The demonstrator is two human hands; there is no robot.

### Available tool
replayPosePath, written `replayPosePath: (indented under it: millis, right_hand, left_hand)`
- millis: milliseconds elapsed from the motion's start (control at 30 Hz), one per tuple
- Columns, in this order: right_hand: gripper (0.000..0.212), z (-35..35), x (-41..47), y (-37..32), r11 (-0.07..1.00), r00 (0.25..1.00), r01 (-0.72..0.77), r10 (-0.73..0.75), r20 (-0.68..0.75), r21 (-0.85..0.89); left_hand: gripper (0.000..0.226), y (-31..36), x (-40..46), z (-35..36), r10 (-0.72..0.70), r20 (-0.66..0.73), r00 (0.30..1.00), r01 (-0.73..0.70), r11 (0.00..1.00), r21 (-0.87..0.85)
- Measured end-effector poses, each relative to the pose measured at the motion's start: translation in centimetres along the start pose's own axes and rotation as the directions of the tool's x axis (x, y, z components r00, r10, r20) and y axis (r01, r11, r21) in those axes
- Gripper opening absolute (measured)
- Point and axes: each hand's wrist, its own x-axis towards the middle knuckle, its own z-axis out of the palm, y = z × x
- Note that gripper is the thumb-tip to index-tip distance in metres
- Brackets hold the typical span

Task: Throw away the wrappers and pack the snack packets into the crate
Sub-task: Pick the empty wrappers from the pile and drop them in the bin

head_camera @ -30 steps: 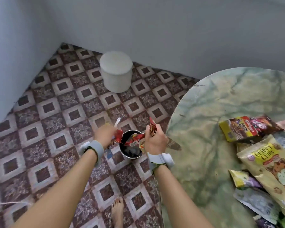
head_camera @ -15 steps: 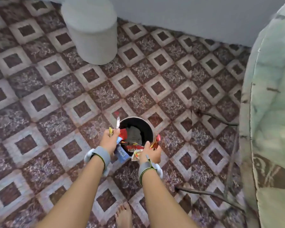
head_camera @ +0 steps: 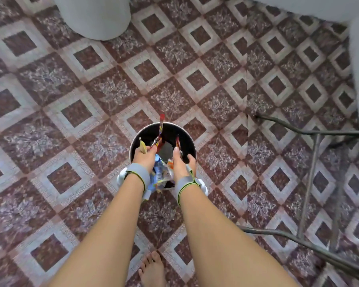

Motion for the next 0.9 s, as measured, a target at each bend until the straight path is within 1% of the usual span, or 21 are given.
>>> replayPosePath:
  millis: [33,67,133,167,233,300,333,367,400,500,633,733,800,833,900]
  right_hand:
    - [0.069,-0.2,0.4,0.1,1.0,1.0,0.009,-0.008,-0.02,0.016]
    - [0.063,-0.3,0.9,0.3,0.999,0.999,0.022,-0.02,-0.05,0.041]
    - [0.046,-0.3,1.6,0.3,0.996,0.992,0.043,-0.034,-0.121,0.076]
    - [0.04,-0.4,1.7,0.2,0.995,0.988,0.049,-0.036,-0.149,0.089]
    - [0.035,-0.3,1.7,0.1,0.989,0.987,0.061,-0.04,-0.157,0.132]
    - [0.036,-0.3,2.3,-0.1,0.982,0.986,0.075,-0.047,-0.157,0.174]
    - [0.041,-0.4,3.1,-0.2,0.979,0.986,0.076,-0.046,-0.159,0.191]
    - [0.048,-0.6,3.3,-0.6,0.979,0.986,0.065,-0.033,-0.165,0.193]
    - [0.05,-0.8,3.8,-1.0,0.976,0.985,0.069,-0.034,-0.167,0.208]
    - [0.046,-1.6,3.7,-2.2,0.976,0.978,0.083,-0.042,-0.203,0.2]
    - [0.045,-2.1,1.5,-2.2,0.972,0.963,0.121,-0.065,-0.261,0.203]
    - [0.038,-2.1,-4.6,-3.5,0.972,0.958,0.169,-0.123,-0.258,0.162]
    - [0.033,-2.6,-9.3,-5.6,0.96,0.952,0.232,-0.192,-0.237,0.155]
    - [0.032,-2.6,-10.2,-5.7,0.955,0.943,0.264,-0.226,-0.245,0.134]
    - [0.031,-4.1,-14.4,-8.4,0.939,0.93,0.33,-0.305,-0.206,0.098]
  left_hand:
    - [0.034,0.2,0.0,0.4,-0.02,0.008,1.0,0.02,1.0,-0.014]
    - [0.045,0.3,0.1,0.8,-0.051,0.018,0.999,0.052,0.998,-0.03]
    - [0.068,0.5,-0.1,1.3,-0.097,0.055,0.994,0.101,0.993,-0.069]
    - [0.075,0.7,-0.1,1.4,-0.104,0.07,0.992,0.11,0.989,-0.095]
    - [0.086,1.0,0.1,1.3,-0.099,0.117,0.988,0.113,0.986,-0.122]
    - [0.102,1.1,0.4,1.3,-0.113,0.165,0.98,0.132,0.985,-0.111]
    - [0.102,1.3,0.4,1.2,-0.116,0.172,0.978,0.137,0.984,-0.118]
    - [0.098,1.4,0.4,1.2,-0.11,0.171,0.979,0.133,0.982,-0.132]
    - [0.093,1.6,0.3,0.9,-0.108,0.171,0.979,0.131,0.983,-0.127]
    - [0.078,2.5,-0.3,0.1,-0.052,0.211,0.976,0.083,0.987,-0.139]
    - [0.063,3.2,-2.1,-1.6,-0.062,0.257,0.964,0.127,0.961,-0.246]
    - [0.056,5.5,-6.5,-4.1,-0.07,0.194,0.979,0.108,0.976,-0.19]
    - [0.051,8.2,-10.3,-6.3,-0.033,0.146,0.989,0.053,0.99,-0.134]
    - [0.05,8.2,-10.9,-6.7,-0.024,0.132,0.991,0.039,0.993,-0.114]
    - [0.044,11.1,-14.7,-8.7,0.023,0.112,0.994,-0.017,0.998,-0.055]
